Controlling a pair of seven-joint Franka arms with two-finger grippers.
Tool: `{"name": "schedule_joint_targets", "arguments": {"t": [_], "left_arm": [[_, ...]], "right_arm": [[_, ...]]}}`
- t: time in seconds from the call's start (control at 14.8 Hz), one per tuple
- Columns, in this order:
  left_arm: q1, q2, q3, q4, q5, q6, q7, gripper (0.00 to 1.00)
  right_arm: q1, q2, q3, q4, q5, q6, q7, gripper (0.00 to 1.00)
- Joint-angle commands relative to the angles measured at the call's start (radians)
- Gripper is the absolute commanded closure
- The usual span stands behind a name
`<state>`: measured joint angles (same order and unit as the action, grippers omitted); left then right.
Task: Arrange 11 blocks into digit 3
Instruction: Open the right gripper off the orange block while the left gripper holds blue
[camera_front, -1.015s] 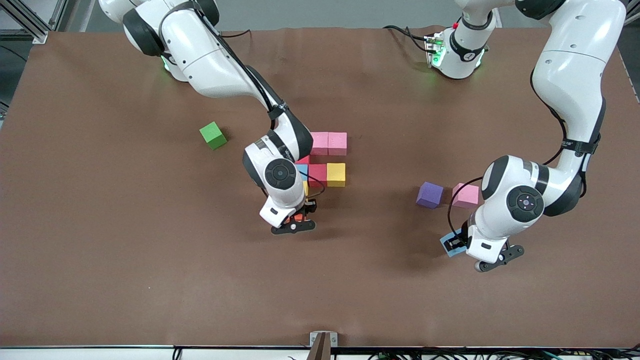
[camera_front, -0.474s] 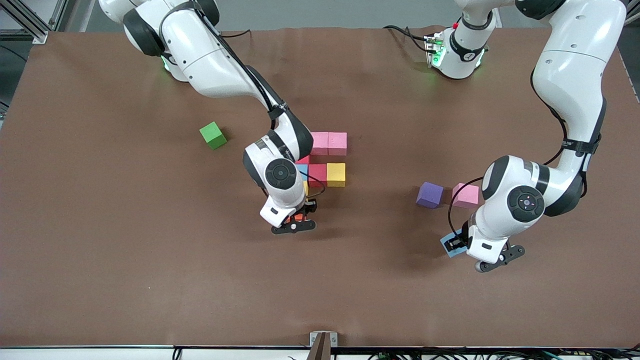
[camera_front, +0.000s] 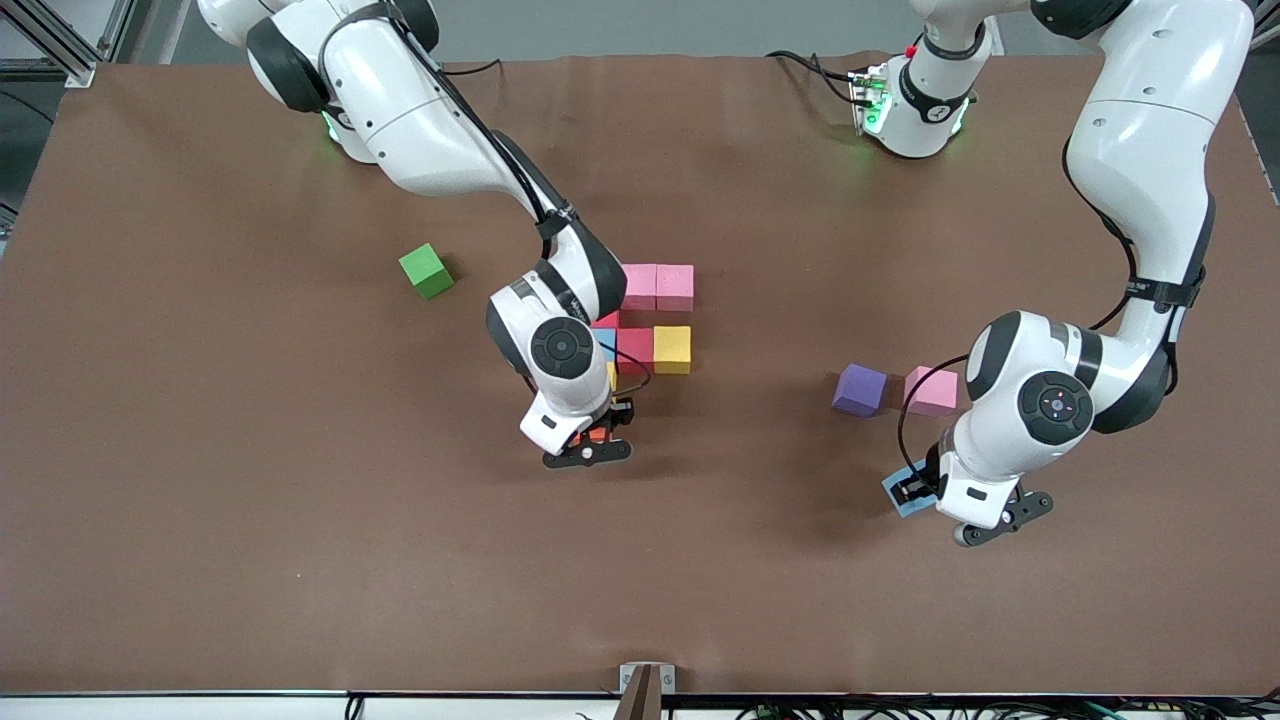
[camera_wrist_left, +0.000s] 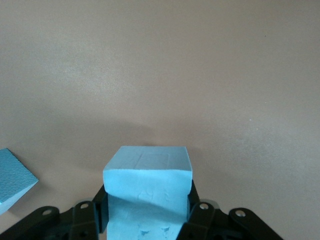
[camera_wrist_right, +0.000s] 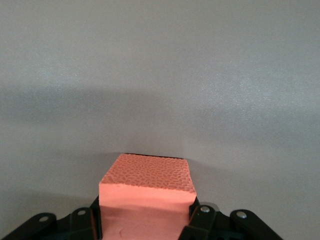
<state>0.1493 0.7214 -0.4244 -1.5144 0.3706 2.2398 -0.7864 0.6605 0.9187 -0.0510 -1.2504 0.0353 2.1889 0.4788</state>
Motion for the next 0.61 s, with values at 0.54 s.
{"name": "schedule_joint_targets", "arguments": {"t": [0.54], "left_arm": [[0.003,-0.014,0.001,0.006,0.002,-0.011,-0.024,0.49]], "right_arm": [[0.01,0.014,0.0,0.014,0.006,-0.014,0.009,1.0]]}}
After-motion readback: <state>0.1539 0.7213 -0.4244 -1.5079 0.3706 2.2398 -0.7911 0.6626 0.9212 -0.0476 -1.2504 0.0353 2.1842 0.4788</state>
